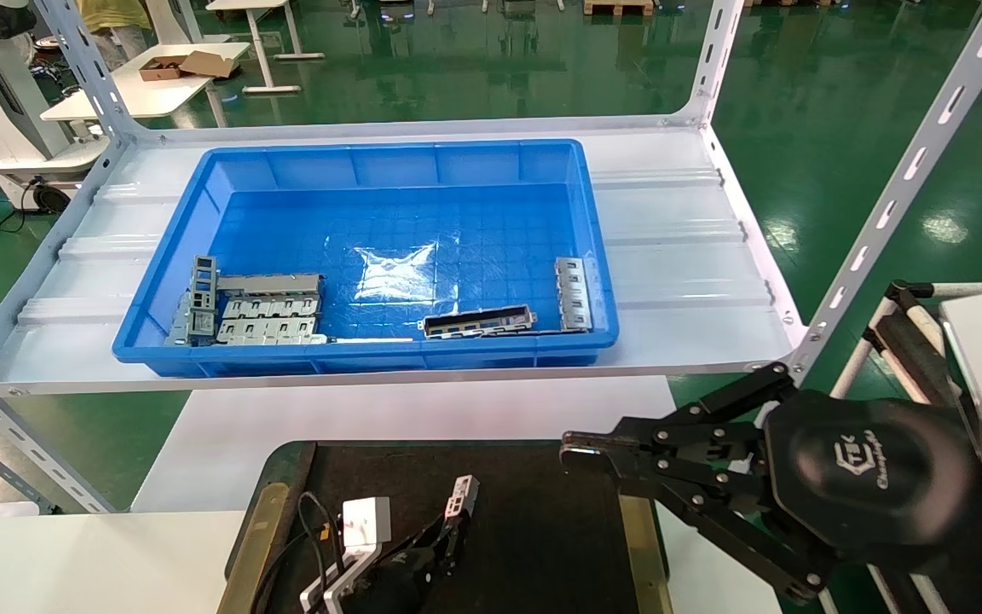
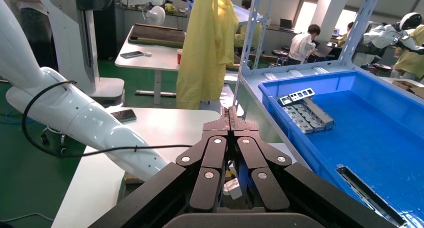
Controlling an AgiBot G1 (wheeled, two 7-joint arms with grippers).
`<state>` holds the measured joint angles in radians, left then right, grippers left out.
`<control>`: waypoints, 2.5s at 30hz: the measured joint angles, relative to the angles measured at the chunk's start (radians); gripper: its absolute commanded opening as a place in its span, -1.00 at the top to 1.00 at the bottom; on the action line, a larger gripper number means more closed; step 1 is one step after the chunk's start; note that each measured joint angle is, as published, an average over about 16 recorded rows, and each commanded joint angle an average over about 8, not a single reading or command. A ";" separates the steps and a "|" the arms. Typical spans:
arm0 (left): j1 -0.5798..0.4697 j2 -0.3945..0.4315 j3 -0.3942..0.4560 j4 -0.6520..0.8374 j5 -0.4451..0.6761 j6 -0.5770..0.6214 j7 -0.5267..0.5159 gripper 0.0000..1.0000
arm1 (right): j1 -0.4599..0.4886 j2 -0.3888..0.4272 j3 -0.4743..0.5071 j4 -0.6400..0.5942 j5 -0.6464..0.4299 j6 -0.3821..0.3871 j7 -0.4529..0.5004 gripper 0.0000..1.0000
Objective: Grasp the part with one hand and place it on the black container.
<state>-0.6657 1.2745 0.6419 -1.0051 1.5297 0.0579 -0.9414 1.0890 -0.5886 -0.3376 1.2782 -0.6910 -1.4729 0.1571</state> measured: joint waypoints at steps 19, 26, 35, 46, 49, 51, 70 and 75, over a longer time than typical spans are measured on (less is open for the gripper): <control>-0.065 0.068 0.065 0.141 -0.025 -0.083 -0.045 0.18 | 0.000 0.000 0.000 0.000 0.000 0.000 0.000 -0.21; -0.073 0.067 0.099 0.149 -0.056 -0.113 -0.051 -1.00 | 0.000 0.000 -0.001 0.000 0.000 0.000 0.000 -1.00; -0.082 0.063 0.137 0.145 -0.104 -0.151 -0.040 -1.00 | 0.000 0.000 -0.001 0.000 0.001 0.000 0.000 -1.00; -0.081 0.024 0.172 0.069 -0.174 -0.170 -0.008 -1.00 | 0.000 0.000 -0.001 0.000 0.001 0.000 -0.001 -1.00; -0.074 -0.007 0.181 0.022 -0.193 -0.162 -0.001 -1.00 | 0.000 0.000 -0.001 0.000 0.001 0.000 -0.001 -1.00; -0.068 -0.035 0.187 -0.017 -0.206 -0.152 0.002 -1.00 | 0.000 0.000 -0.001 0.000 0.001 0.000 -0.001 -1.00; -0.038 -0.387 0.164 -0.357 -0.331 0.169 0.060 -1.00 | 0.000 0.001 -0.002 0.000 0.001 0.001 -0.001 -1.00; -0.016 -0.443 0.077 -0.361 -0.423 0.344 0.179 -1.00 | 0.000 0.001 -0.002 0.000 0.001 0.001 -0.001 -1.00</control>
<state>-0.6813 0.8314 0.7189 -1.3656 1.1068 0.4022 -0.7624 1.0894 -0.5880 -0.3394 1.2782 -0.6899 -1.4722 0.1562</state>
